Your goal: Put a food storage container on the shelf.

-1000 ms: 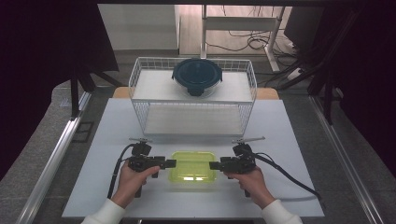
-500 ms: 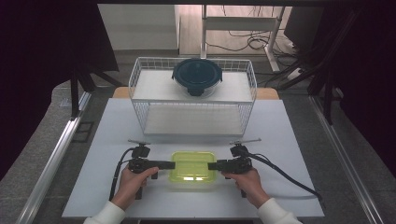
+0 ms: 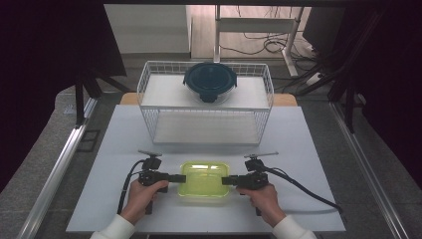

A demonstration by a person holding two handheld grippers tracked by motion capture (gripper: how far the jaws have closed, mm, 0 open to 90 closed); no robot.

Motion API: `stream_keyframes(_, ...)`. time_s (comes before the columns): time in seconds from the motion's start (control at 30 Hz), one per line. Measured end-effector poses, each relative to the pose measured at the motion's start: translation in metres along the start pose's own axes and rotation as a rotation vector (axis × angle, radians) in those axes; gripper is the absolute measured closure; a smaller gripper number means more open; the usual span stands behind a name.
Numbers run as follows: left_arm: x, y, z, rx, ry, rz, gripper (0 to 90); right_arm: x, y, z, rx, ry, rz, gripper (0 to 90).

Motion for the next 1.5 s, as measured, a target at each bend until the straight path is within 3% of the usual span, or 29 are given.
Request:
stream_keyframes(0.1,-0.001,0.004,-0.004,-0.032,0.014,0.020,78.6,0.001,-0.001,-0.004,-0.021,0.007,-0.017,69.7)
stream_keyframes(0.53,0.002,0.026,-0.020,-0.016,0.075,0.105,80.2,0.006,-0.019,-0.028,0.012,0.079,-0.106,73.4)
stream_keyframes(0.8,0.004,0.037,-0.029,-0.025,0.110,0.132,80.2,0.009,-0.029,-0.042,0.029,0.106,-0.148,73.5)
stream_keyframes(0.87,0.006,0.039,-0.033,-0.032,0.119,0.136,80.2,0.010,-0.034,-0.045,0.014,0.106,-0.185,73.5)
stream_keyframes(1.07,0.009,0.047,-0.044,-0.035,0.159,0.156,80.1,0.016,-0.044,-0.051,0.025,0.129,-0.223,73.8)
stream_keyframes(1.2,0.009,0.053,-0.053,-0.024,0.182,0.174,80.1,0.016,-0.053,-0.054,0.003,0.133,-0.265,73.8)
stream_keyframes(1.5,0.014,0.061,-0.063,-0.024,0.216,0.201,79.9,0.022,-0.062,-0.062,0.012,0.149,-0.299,73.9)
Point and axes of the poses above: each handheld gripper's, and its own axes: z roughly forward along the jaws, x roughly out of its top, y roughly to its right, the point moved 3 cm from there along z, roughly forward along the jaws, and after that the axes turned 15 degrees about x, right-handed, at the moved point
